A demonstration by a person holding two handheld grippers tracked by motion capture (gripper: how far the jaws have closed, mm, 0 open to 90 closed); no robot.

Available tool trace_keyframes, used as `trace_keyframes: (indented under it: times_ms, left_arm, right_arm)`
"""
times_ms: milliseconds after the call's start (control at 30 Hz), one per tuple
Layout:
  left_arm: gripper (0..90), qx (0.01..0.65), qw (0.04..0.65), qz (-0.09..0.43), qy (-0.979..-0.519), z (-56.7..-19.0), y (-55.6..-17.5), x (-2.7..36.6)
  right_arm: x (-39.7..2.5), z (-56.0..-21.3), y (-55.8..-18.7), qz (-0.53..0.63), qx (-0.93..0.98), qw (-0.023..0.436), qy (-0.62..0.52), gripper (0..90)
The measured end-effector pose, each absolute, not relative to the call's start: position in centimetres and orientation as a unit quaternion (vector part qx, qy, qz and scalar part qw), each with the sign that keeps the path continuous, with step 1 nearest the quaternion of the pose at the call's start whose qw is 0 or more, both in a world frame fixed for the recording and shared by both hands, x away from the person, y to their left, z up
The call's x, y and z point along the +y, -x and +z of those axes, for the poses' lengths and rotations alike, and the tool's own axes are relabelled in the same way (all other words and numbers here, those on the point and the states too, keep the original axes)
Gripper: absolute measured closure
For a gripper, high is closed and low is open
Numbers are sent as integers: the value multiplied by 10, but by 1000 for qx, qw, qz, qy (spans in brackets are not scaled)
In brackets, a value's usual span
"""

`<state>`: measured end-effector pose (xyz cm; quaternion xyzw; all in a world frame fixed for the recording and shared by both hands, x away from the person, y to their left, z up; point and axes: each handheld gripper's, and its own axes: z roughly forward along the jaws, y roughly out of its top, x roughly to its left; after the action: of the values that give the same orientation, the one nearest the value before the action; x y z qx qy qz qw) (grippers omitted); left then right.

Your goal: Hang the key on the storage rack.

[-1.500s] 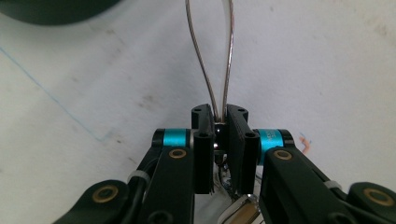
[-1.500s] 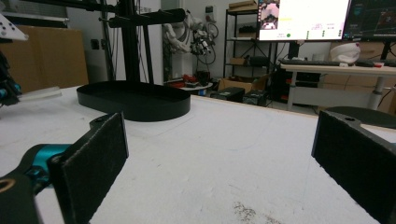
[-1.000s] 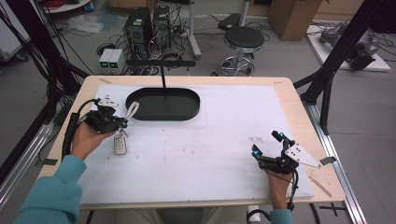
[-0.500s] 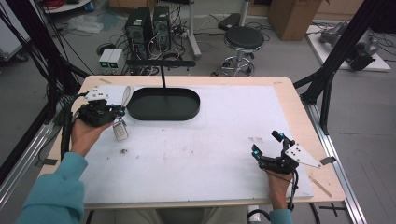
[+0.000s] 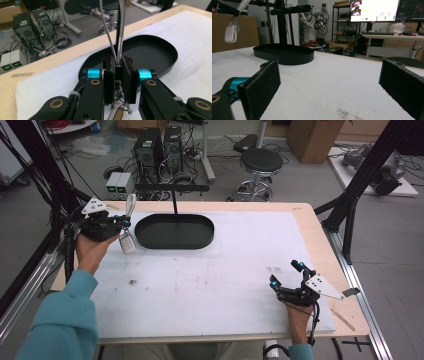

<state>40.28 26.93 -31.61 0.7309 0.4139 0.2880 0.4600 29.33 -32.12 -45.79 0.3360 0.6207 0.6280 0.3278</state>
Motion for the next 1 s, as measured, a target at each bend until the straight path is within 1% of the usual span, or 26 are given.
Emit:
trace_keyframes:
  times_ms: [267, 533, 667, 1000]
  left_arm:
    - [815, 423, 460, 297, -722, -308, -420, 270]
    - [815, 420, 449, 306, -727, -305, -438, 260]
    - [815, 426, 451, 310, -720, -307, -445, 257]
    - [814, 436, 438, 314, -721, -321, -459, 252]
  right_arm:
    - [-321, -458, -293, 628, 620, 327, -336, 30]
    - [-321, -458, -293, 628, 620, 328, -336, 30]
    - [-321, -458, -293, 628, 621, 328, -336, 30]
    - [-321, -458, -293, 628, 621, 328, -335, 30]
